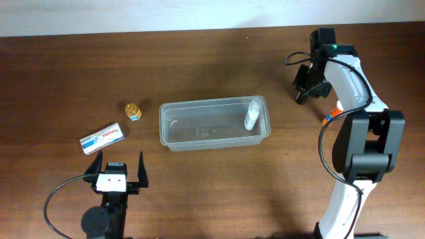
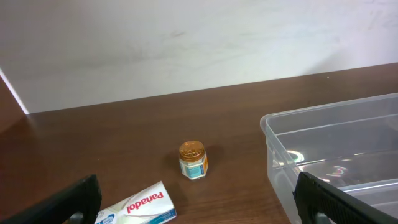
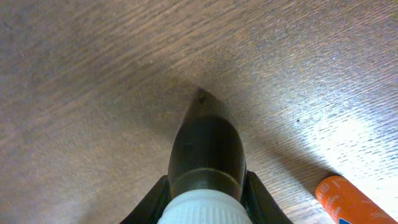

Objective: Pack container
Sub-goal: 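Close the right gripper on the brown bottle and lift it, then carry the brown bottle left and lower it into the container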

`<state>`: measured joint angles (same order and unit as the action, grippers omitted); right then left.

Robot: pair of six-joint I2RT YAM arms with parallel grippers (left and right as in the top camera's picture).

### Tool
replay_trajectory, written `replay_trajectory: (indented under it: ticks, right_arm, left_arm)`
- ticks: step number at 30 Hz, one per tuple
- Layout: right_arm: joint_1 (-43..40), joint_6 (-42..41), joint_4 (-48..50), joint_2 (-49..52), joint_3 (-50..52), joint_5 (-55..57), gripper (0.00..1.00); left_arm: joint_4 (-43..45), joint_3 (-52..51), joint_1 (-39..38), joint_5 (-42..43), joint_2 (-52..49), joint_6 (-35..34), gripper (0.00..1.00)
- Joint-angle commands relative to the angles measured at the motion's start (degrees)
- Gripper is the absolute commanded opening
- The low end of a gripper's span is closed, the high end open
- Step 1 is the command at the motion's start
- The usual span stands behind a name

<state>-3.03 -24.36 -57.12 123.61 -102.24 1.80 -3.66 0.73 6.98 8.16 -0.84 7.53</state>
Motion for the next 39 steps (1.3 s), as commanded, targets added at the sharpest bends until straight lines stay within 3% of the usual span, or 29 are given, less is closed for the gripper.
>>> replay_trajectory:
  ticks: [1,27,39]
  right_arm:
    - [-0.33,2.19,-1.03,0.17,-2.21,-0.72,0.23]
    - [5.09,6.29,-20.31,-1.22,-24.02,-2.71,0.23]
    - [14.1,9.16,-29.97,-1.49,-39.17,-5.2,0.23]
  left_arm:
    - [-0.24,-0.24,-0.07,-0.02,0.5,0.74,0.99]
    - [-0.24,-0.24,-0.07,-0.02,0.5,0.74,0.99]
    - [-0.26,-0.24,-0.07,-0.02,0.5,0.74,0.99]
